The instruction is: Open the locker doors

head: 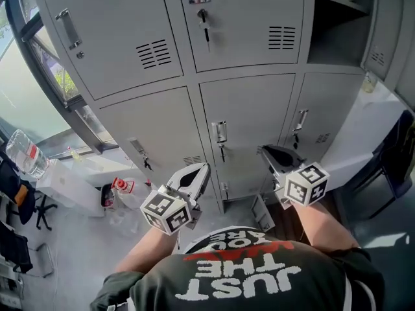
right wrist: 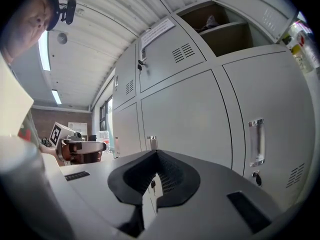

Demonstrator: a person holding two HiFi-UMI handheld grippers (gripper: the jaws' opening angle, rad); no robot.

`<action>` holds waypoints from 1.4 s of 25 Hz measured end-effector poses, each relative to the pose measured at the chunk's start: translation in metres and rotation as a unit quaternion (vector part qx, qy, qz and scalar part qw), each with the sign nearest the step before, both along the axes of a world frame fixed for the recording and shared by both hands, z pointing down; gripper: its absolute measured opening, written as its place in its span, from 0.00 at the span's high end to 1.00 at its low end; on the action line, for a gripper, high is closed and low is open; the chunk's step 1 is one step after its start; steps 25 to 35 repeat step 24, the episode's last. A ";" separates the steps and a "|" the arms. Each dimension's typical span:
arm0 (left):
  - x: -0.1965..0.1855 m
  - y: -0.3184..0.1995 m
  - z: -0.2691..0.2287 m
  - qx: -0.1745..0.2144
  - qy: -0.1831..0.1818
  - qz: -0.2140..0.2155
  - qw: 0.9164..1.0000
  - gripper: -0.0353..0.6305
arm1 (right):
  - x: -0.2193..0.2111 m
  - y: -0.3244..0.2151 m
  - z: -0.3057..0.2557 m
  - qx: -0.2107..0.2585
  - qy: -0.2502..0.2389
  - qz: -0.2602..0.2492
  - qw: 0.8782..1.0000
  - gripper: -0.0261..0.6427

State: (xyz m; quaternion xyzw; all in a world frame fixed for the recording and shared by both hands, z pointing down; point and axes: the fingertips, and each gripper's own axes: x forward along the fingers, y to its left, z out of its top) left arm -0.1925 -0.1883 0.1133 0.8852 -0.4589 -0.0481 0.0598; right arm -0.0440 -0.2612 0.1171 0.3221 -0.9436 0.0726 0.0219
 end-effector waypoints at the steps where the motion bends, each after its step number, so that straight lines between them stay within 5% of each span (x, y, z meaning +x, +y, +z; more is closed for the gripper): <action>1: 0.002 0.000 -0.001 0.002 -0.001 0.002 1.000 0.95 | 0.000 0.000 0.001 -0.001 0.000 -0.001 1.000 0.91; 35: -0.005 -0.002 0.001 -0.002 0.000 -0.022 1.000 0.95 | -0.002 -0.008 -0.001 0.012 0.019 -0.018 1.000 0.91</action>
